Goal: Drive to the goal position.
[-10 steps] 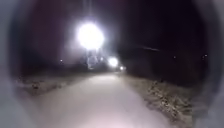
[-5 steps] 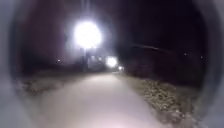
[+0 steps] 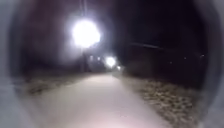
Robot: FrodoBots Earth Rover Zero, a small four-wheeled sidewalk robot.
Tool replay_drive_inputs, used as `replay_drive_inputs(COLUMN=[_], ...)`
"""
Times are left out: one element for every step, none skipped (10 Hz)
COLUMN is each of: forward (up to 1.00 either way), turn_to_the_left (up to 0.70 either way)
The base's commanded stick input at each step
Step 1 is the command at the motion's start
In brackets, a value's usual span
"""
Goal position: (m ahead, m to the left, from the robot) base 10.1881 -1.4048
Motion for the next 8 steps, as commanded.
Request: replay_drive_inputs(forward=[1.00,1.00,1.00,1.00,1.00,1.00,1.00,1.00], turn_to_the_left=[0.21,0.40,0.29,0.11,0.00,0.00,0.00,0.00])
